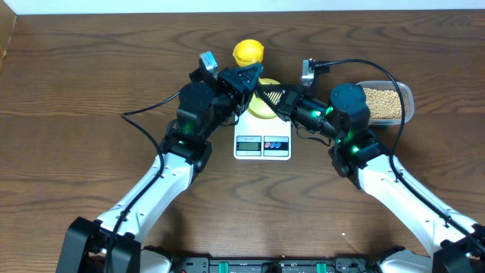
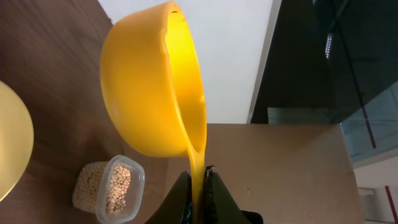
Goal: Scoop item into bowl and weigh 50g on scale
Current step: 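Grasp the scoop handle with the right gripper beside the left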
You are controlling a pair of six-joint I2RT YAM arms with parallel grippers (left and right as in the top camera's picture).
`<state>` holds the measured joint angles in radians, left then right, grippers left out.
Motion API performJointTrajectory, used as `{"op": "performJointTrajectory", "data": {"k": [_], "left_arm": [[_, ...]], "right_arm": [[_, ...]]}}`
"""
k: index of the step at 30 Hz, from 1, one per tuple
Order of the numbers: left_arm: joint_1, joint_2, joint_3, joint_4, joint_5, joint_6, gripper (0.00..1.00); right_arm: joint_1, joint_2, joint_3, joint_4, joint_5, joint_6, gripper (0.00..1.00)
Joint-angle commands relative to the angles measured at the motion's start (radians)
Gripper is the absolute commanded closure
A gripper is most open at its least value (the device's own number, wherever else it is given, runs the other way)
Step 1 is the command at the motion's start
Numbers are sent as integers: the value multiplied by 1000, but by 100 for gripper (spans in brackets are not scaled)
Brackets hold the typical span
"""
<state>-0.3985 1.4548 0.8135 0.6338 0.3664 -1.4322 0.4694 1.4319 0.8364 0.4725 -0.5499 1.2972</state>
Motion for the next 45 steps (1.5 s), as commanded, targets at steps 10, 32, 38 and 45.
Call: {"op": "performJointTrajectory", "data": {"k": [10,32,38,45], "left_arm": [[-8,-11,2,0,-2,124,60],[63,-11,2,-1,-39,551,51],[68,-11,2,-59,-148,636,52],[117,-13,2,-121,-17,635,55]], "right_arm": [[14,2,16,6,-2,-170,99],[14,1,16,-137,69,-493,99],[5,-5,16,-152,69,-578,99],[-17,-18,16,-179,24,-645,99]]}}
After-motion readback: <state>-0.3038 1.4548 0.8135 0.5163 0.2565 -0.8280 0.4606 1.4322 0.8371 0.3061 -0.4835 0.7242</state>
